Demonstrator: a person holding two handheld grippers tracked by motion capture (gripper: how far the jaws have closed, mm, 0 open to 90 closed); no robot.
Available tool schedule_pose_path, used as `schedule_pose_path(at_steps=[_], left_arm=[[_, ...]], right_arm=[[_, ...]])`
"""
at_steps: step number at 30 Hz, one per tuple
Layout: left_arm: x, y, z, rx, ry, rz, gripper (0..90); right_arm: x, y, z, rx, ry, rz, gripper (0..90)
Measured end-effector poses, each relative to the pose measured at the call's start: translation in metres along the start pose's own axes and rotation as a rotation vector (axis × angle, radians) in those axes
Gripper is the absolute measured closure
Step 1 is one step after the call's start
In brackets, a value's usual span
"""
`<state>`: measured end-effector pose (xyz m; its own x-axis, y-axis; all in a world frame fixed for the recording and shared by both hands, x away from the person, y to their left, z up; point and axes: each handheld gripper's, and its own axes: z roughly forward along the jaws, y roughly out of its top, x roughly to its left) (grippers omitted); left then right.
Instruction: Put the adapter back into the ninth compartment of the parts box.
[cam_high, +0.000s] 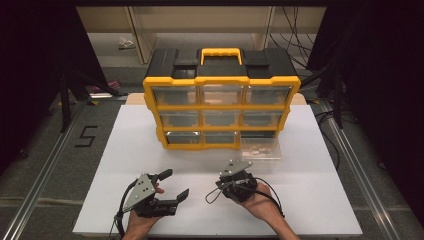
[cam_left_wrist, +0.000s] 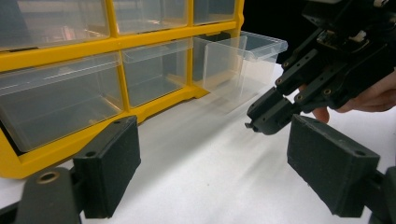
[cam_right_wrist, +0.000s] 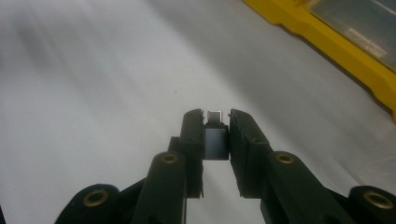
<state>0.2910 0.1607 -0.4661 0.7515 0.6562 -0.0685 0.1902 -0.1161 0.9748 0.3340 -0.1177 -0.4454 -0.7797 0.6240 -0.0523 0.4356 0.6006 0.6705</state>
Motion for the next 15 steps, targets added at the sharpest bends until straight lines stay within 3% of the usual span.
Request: schedule_pose_path(at_steps=[15], left_arm=[[0.0003,-0.0001,-0.0001,-0.001,0.000,-0.003,17.2]], right_arm=[[-0.0070,0.0014,-0.0101,-0.039,-0.015,0.015,76.3]])
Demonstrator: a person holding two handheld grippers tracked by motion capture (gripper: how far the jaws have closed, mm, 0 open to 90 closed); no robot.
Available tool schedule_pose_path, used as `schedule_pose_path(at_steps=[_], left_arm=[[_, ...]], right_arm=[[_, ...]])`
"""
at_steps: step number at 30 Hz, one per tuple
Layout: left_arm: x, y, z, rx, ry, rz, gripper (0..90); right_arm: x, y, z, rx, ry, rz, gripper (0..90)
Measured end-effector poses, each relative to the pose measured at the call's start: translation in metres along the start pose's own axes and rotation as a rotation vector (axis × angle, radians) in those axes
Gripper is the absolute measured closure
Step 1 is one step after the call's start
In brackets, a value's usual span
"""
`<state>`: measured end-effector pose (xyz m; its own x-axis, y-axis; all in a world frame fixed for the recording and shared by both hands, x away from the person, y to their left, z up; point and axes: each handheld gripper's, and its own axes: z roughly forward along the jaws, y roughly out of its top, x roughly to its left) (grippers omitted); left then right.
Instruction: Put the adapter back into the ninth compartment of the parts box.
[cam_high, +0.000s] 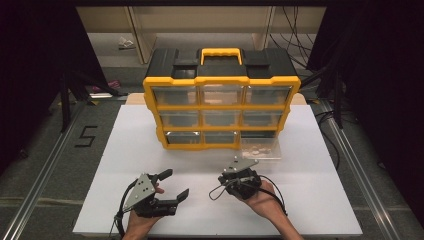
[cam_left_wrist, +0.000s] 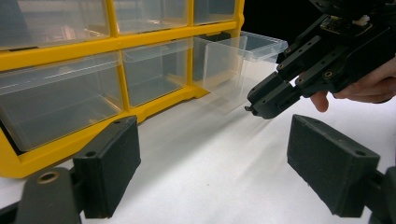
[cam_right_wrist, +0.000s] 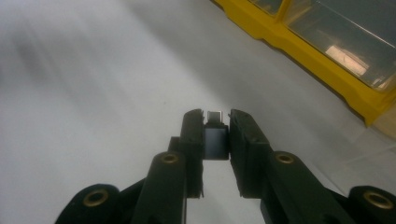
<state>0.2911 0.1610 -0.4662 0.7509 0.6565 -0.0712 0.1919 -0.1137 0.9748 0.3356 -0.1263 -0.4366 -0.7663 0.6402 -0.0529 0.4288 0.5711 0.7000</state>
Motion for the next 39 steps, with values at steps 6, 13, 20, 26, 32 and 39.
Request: schedule_pose_path(at_steps=[6,13,20,26,32,39], left_arm=[[0.000,0.000,0.000,-0.001,0.000,-0.001,17.2],[0.000,0.000,0.000,-0.001,0.000,0.000,17.2],[0.000,0.000,0.000,-0.002,0.000,0.001,17.2],[0.000,0.000,0.000,-0.003,-0.001,0.000,17.2],[0.000,0.000,0.000,-0.003,-0.001,0.001,17.2],[0.000,0.000,0.000,-0.004,-0.001,0.002,17.2]], right_arm=[[-0.004,0.001,-0.004,-0.017,-0.006,0.005,76.3],[-0.008,0.003,-0.014,-0.047,-0.018,0.016,76.3],[-0.013,0.005,-0.021,-0.074,-0.028,0.026,76.4],[-0.015,0.005,-0.026,-0.088,-0.035,0.031,76.4],[-0.019,0.006,-0.031,-0.109,-0.044,0.038,76.4],[-0.024,0.007,-0.038,-0.134,-0.057,0.044,76.4]])
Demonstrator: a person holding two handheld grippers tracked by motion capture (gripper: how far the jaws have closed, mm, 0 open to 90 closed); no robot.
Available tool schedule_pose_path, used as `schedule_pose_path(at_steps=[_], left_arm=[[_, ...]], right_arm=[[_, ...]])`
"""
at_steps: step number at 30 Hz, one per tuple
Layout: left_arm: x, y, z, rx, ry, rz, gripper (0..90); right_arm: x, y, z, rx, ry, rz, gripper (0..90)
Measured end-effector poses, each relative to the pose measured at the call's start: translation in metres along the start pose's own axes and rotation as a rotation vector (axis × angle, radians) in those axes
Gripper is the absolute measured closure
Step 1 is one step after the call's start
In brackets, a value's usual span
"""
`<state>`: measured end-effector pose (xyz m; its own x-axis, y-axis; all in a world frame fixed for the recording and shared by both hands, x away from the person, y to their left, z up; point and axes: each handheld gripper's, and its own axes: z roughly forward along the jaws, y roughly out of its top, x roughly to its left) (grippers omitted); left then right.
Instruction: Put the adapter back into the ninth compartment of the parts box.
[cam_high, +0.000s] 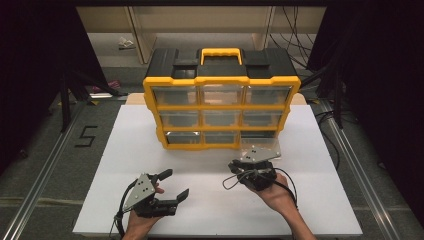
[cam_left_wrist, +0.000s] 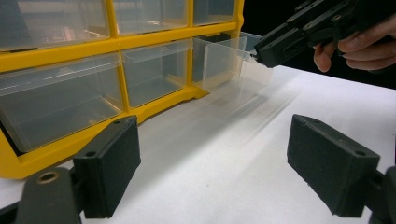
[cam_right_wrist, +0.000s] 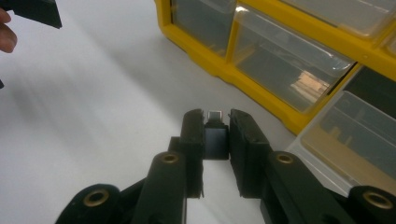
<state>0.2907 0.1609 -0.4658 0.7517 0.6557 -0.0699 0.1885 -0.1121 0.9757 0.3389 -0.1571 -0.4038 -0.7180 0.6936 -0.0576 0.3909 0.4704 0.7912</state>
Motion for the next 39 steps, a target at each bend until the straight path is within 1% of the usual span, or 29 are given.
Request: schedule_pose_path(at_steps=[7,14,20,39], left_arm=[[0.000,0.000,0.000,0.000,-0.001,0.001,17.2],[0.000,0.000,0.000,0.000,-0.001,0.000,17.2],[0.000,0.000,0.000,0.001,-0.001,0.001,17.2],[0.000,0.000,0.000,-0.002,-0.001,0.002,17.2]], right_arm=[[-0.005,0.001,-0.005,-0.022,-0.015,0.004,76.4],[-0.013,0.003,-0.014,-0.053,-0.036,0.027,76.4],[-0.018,0.003,-0.019,-0.071,-0.047,0.032,76.5],[-0.033,0.002,-0.030,-0.104,-0.081,0.069,76.4]])
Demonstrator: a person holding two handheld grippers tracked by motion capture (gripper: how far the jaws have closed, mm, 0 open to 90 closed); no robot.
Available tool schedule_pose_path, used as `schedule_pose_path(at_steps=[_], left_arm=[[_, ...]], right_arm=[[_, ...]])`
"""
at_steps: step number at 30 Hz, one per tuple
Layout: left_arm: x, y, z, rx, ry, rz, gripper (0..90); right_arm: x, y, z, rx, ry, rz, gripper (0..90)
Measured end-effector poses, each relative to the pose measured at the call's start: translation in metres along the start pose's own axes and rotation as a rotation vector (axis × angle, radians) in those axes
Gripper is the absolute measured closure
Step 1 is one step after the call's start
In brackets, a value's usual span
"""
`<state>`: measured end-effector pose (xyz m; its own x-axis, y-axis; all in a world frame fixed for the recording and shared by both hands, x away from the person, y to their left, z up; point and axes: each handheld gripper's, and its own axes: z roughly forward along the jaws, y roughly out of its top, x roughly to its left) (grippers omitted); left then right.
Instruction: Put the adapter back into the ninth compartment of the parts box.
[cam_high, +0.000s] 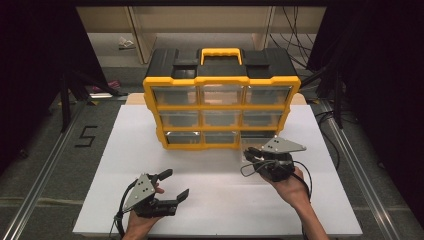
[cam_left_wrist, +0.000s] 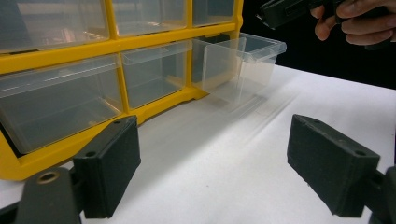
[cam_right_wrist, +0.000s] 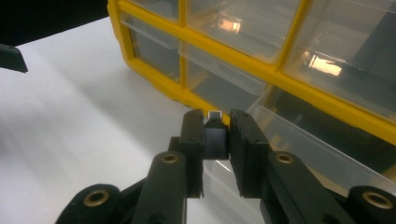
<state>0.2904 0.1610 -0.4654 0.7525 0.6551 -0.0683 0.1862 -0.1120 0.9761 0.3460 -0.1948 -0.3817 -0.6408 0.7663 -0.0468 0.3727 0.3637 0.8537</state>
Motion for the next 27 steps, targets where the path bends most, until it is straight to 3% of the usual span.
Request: schedule_pose_path(at_steps=[11,27], left_arm=[[0.000,0.000,0.000,-0.001,0.000,0.001,17.1],[0.000,-0.001,0.001,-0.003,0.003,-0.004,17.1]], right_arm=[[-0.012,-0.001,-0.002,-0.014,-0.029,0.026,76.5],[-0.029,-0.006,0.014,-0.002,-0.065,0.072,76.4]])
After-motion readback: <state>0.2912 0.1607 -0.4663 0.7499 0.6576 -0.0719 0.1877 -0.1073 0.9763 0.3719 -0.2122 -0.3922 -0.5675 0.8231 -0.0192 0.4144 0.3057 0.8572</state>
